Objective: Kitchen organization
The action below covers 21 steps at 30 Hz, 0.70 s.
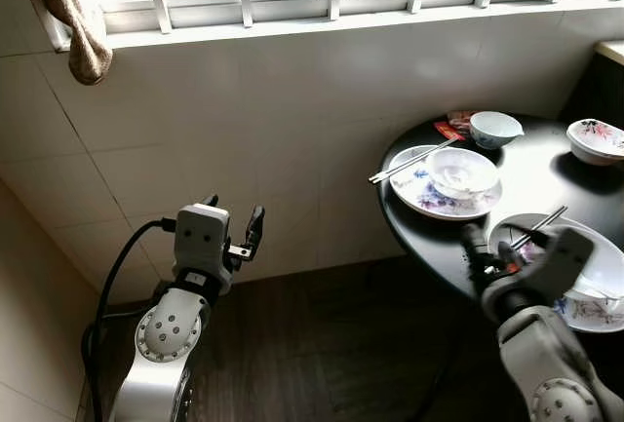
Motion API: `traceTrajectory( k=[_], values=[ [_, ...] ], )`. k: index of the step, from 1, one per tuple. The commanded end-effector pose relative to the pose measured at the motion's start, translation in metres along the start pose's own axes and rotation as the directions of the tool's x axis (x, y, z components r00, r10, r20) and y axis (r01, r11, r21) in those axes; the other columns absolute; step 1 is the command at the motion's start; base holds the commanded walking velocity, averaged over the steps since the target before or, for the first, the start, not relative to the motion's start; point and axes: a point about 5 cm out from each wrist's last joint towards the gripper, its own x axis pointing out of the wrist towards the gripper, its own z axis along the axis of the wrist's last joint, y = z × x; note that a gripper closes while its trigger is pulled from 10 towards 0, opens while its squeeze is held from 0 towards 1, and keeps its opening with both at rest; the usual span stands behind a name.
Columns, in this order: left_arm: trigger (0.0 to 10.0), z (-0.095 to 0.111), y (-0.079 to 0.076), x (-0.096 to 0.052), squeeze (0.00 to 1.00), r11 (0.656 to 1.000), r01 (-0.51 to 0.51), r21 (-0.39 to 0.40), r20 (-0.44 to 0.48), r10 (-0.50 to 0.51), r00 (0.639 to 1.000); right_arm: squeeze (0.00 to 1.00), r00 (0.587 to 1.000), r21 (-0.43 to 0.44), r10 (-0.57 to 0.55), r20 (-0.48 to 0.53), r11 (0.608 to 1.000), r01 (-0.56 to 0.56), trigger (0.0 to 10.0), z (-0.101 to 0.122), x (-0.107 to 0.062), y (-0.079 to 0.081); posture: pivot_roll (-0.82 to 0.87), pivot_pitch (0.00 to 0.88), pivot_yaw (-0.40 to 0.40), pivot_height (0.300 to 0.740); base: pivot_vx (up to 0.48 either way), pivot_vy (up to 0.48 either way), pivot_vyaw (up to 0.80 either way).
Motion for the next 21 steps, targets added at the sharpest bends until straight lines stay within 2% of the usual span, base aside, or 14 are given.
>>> traceTrajectory(
  k=[1, 2, 3, 6, 7, 8, 10, 12, 15, 17, 18, 19, 20, 21],
  values=[
    [10.0, -0.002, 0.001, -0.001, 0.0, 1.0, -0.001, 0.004, -0.013, 0.001, 1.0, 0.0, 0.999, -0.082, -0.017, 0.038, 0.996, 0.02, 10.0, 0.006, -0.002, 0.003, 0.04, 0.0, -0.011, 0.74, 0.0, 0.0, 0.0],
    [10.0, -0.003, 0.001, -0.001, 0.0, 1.0, -0.003, 0.003, -0.015, 0.003, 1.0, 0.0, 0.998, -0.178, -0.013, 0.054, 0.984, 0.023, 10.0, 0.008, -0.003, 0.003, 0.03, 0.0, -0.008, 0.74, 0.0, 0.0, 0.0],
    [10.0, -0.003, 0.001, -0.001, 0.0, 1.0, -0.003, 0.003, -0.015, 0.003, 1.0, 0.0, 0.998, -0.178, -0.013, 0.054, 0.984, 0.023, 10.0, 0.008, -0.003, 0.003, 0.03, 0.0, -0.008, 0.74, 0.0, 0.0, 0.0],
    [10.0, -0.003, 0.0, -0.001, 0.0, 1.0, -0.004, -0.001, -0.017, 0.004, 1.0, 0.0, 0.995, -0.345, -0.018, 0.093, 0.937, 0.049, 10.0, 0.012, -0.004, 0.001, 0.03, 0.0, -0.008, 0.74, 0.0, 0.0, 0.0],
    [10.0, -0.003, 0.0, -0.001, 0.0, 1.0, -0.004, -0.001, -0.017, 0.004, 1.0, 0.0, 0.995, -0.345, -0.018, 0.093, 0.937, 0.049, 10.0, 0.012, -0.004, 0.001, 0.03, 0.0, -0.008, 0.74, 0.0, 0.0, 0.0],
    [10.0, -0.003, 0.0, 0.0, 0.0, 1.0, -0.002, -0.004, -0.018, 0.002, 1.0, 0.0, 0.992, -0.469, 0.001, 0.124, 0.881, 0.058, 10.0, 0.013, -0.005, 0.002, 0.02, 0.0, -0.009, 0.74, 0.0, 0.0, 0.0],
    [10.0, -0.004, -0.001, 0.0, 0.0, 1.0, -0.002, -0.006, -0.018, 0.002, 1.0, 0.0, 0.991, -0.587, 0.038, 0.13, 0.808, 0.046, 10.0, 0.011, -0.005, 0.003, 0.02, 0.0, -0.01, 0.74, 0.0, 0.0, 0.0],
    [10.0, -0.004, -0.001, 0.0, 0.0, 1.0, -0.003, -0.009, -0.019, 0.003, 1.0, 0.0, 0.991, -0.696, 0.081, 0.104, 0.718, 0.014, 10.0, 0.005, -0.006, 0.004, 0.02, 0.0, -0.009, 0.74, 0.0, 0.0, 0.0],
    [10.0, -0.004, -0.002, 0.001, 0.0, 1.0, -0.003, -0.012, -0.019, 0.002, 1.0, 0.0, 0.993, -0.792, 0.099, 0.068, 0.611, -0.006, 10.0, 0.0, -0.005, -0.003, 0.02, 0.0, -0.012, 0.74, 0.0, 0.0, 0.0],
    [10.0, -0.004, -0.002, 0.001, 0.0, 1.0, -0.002, -0.013, -0.02, 0.002, 1.0, 0.0, 0.993, -0.811, 0.097, 0.063, 0.586, -0.006, 10.0, -0.001, -0.005, -0.008, 0.02, 0.0, -0.012, 0.74, 0.0, 0.0, 0.0],
    [10.0, -0.004, -0.002, 0.001, 0.0, 1.0, -0.004, -0.014, -0.02, 0.004, 1.0, 0.0, 0.995, -0.843, 0.087, 0.049, 0.538, -0.006, 10.0, -0.001, -0.004, -0.013, 0.02, 0.0, -0.016, 0.74, 0.0, 0.0, 0.0],
    [10.0, -0.004, -0.002, 0.001, 0.0, 1.0, -0.004, -0.014, -0.02, 0.004, 1.0, 0.0, 0.995, -0.843, 0.087, 0.049, 0.538, -0.006, 10.0, -0.001, -0.004, -0.013, 0.02, 0.0, -0.016, 0.74, 0.0, 0.0, 0.0],
    [10.0, -0.005, -0.001, 0.001, 0.0, 1.0, -0.007, -0.016, -0.022, 0.007, 1.0, 0.0, 0.996, -0.864, 0.091, -0.002, 0.501, -0.048, 10.0, -0.004, -0.003, -0.018, 0.01, 0.0, -0.018, 0.74, 0.0, 0.0, 0.0],
    [10.0, -0.005, -0.001, 0.001, 0.0, 1.0, -0.008, -0.017, -0.023, 0.008, 1.0, 0.0, 0.996, -0.864, 0.092, -0.014, 0.5, -0.059, 10.0, -0.005, -0.003, -0.019, 0.01, 0.0, -0.018, 0.74, 0.0, 0.0, 0.0]
  ],
)
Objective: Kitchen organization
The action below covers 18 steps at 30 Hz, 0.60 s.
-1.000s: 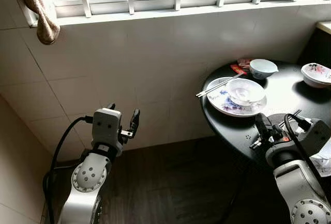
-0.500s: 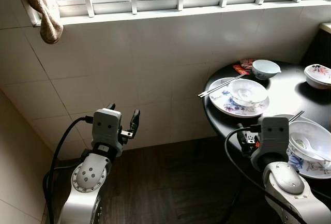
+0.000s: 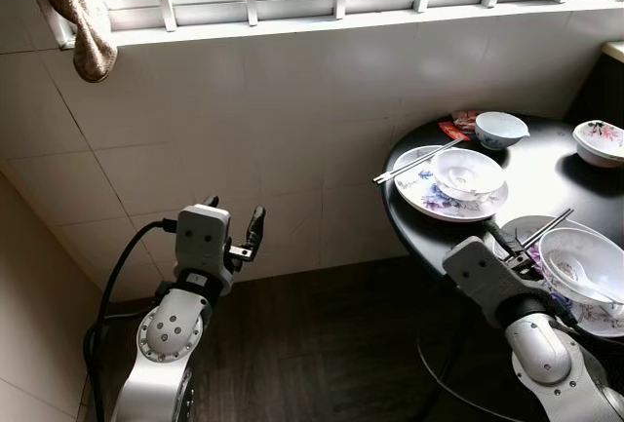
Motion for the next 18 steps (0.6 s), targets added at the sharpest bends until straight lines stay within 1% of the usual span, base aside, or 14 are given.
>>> traceTrajectory(
  k=[1, 4, 5, 6, 8, 12, 15, 18],
  values=[
    [10.0, -0.003, -0.001, 0.001, 0.0, 1.0, 0.0, -0.008, -0.016, 0.0, 1.0, 0.0, 0.999, -0.02, 0.04, -0.017, 0.999, -0.041, 10.0, -0.003, -0.001, 0.003, 0.01, 0.0, -0.018, 0.74, 0.0, 0.0, 0.0],
    [10.0, -0.003, -0.001, 0.001, 0.0, 1.0, 0.0, -0.01, -0.016, 0.0, 1.0, 0.0, 0.998, -0.029, 0.056, -0.031, 0.998, -0.057, 10.0, -0.006, -0.002, 0.004, 0.01, 0.0, -0.019, 0.74, 0.0, 0.0, 0.0],
    [10.0, -0.003, -0.001, 0.001, 0.0, 1.0, 0.001, -0.01, -0.017, -0.001, 1.0, 0.0, 0.997, -0.011, 0.075, -0.031, 0.997, -0.075, 10.0, -0.007, -0.002, 0.007, 0.01, 0.0, -0.017, 0.74, 0.0, 0.0, 0.0],
    [10.0, -0.003, -0.002, 0.001, 0.0, 1.0, 0.003, -0.012, -0.018, -0.003, 1.0, 0.0, 0.994, 0.004, 0.111, -0.009, 0.994, -0.111, 10.0, -0.005, -0.002, 0.011, 0.01, 0.0, -0.015, 0.74, 0.0, 0.0, 0.0],
    [10.0, -0.003, -0.002, 0.001, 0.0, 1.0, 0.003, -0.012, -0.02, -0.003, 1.0, 0.0, 0.99, -0.003, 0.138, 0.018, 0.99, -0.138, 10.0, -0.001, -0.002, 0.015, 0.01, 0.0, -0.015, 0.74, 0.0, 0.0, 0.0],
    [10.0, -0.003, -0.003, 0.001, 0.0, 1.0, 0.003, -0.013, -0.022, -0.003, 1.0, 0.0, 0.985, -0.013, 0.171, 0.026, 0.985, -0.171, 10.0, 0.001, 0.0, 0.02, 0.01, 0.0, -0.013, 0.74, 0.0, 0.0, 0.0],
    [10.0, -0.003, -0.003, 0.001, 0.0, 1.0, 0.003, -0.014, -0.024, -0.003, 1.0, 0.0, 0.977, -0.073, 0.21, -0.024, 0.975, -0.212, 10.0, -0.007, 0.001, 0.022, 0.01, 0.0, -0.013, 0.74, 0.0, 0.0, 0.0],
    [10.0, -0.003, -0.003, 0.001, 0.0, 1.0, 0.003, -0.015, -0.025, -0.003, 1.0, 0.0, 0.972, -0.105, 0.225, -0.068, 0.967, -0.231, 10.0, -0.016, 0.002, 0.02, 0.01, 0.0, -0.015, 0.74, 0.0, 0.0, 0.0]
  ],
)
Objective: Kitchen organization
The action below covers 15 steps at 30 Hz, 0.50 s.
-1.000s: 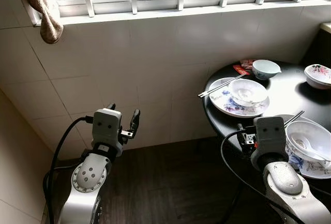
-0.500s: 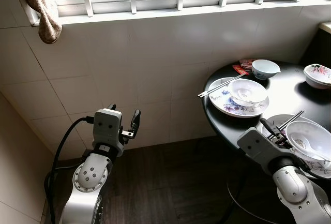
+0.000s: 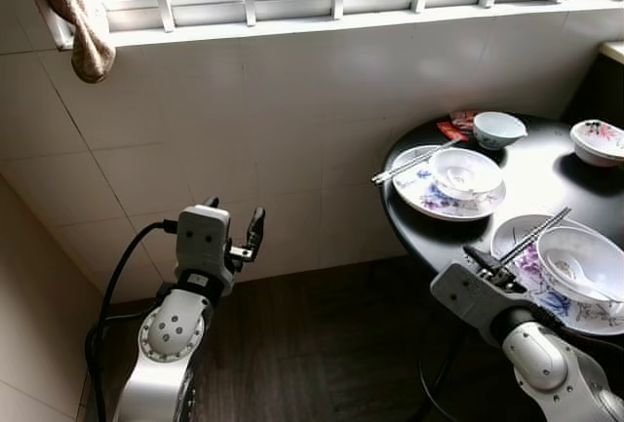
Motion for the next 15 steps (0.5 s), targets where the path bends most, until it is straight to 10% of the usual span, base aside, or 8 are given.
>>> traceTrajectory(
  k=[1, 15],
  values=[
    [10.0, -0.002, -0.002, 0.0, 0.0, 1.0, 0.006, -0.008, -0.015, -0.007, 1.0, 0.0, 0.999, -0.036, 0.01, -0.038, 0.999, -0.012, 10.0, -0.007, 0.0, -0.003, 0.01, 0.0, -0.015, 0.74, 0.0, 0.0, 0.0],
    [10.0, -0.001, -0.001, 0.001, 0.0, 1.0, 0.01, -0.007, -0.017, -0.01, 1.0, 0.0, 0.999, -0.107, -0.005, -0.04, 0.994, 0.0, 10.0, -0.018, 0.01, -0.011, 0.02, 0.0, -0.008, 0.74, 0.0, 0.0, 0.0]
  ],
)
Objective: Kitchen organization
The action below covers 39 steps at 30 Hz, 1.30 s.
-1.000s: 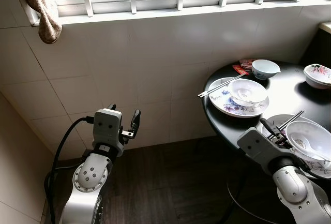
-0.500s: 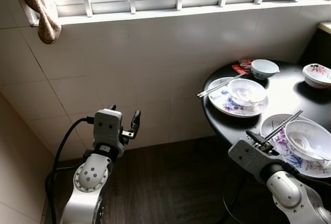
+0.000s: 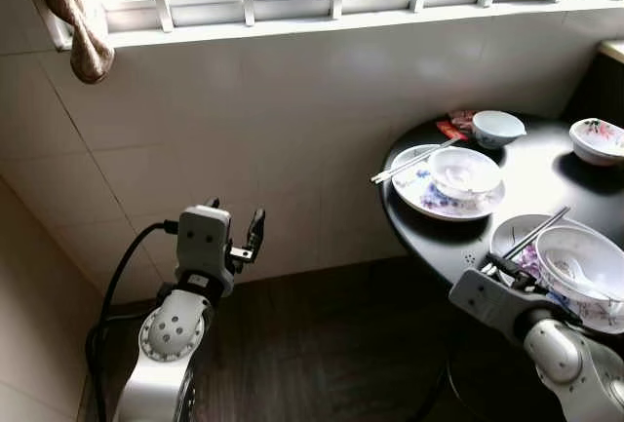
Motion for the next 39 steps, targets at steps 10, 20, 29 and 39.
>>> traceTrajectory(
  k=[10, 20, 29, 39],
  values=[
    [10.0, 0.0, 0.0, 0.001, 0.0, 1.0, 0.008, -0.001, -0.011, -0.008, 1.0, 0.0, 0.995, -0.054, 0.072, 0.066, 0.996, -0.069, 10.0, 0.003, 0.007, 0.006, 0.03, 0.0, -0.012, 0.74, 0.0, 0.0, 0.0],
    [10.0, -0.001, -0.001, 0.0, 0.0, 1.0, 0.011, -0.001, -0.013, -0.011, 1.0, 0.0, 0.995, -0.092, 0.087, 0.044, 0.992, -0.082, 10.0, -0.01, 0.008, 0.006, 0.03, 0.0, -0.013, 0.74, 0.0, 0.0, 0.0],
    [10.0, -0.002, -0.001, 0.0, 0.0, 1.0, 0.007, -0.001, -0.013, -0.007, 1.0, 0.0, 0.996, -0.144, 0.078, 0.037, 0.987, -0.072, 10.0, -0.019, 0.014, 0.002, 0.04, 0.0, -0.011, 0.74, 0.0, 0.0, 0.0],
    [10.0, -0.001, -0.002, 0.0, 0.0, 1.0, 0.008, -0.004, -0.01, -0.008, 1.0, 0.0, 0.995, -0.212, 0.085, 0.054, 0.975, -0.072, 10.0, -0.025, 0.02, -0.003, 0.05, 0.0, -0.017, 0.74, 0.0, 0.0, 0.0]
  ],
)
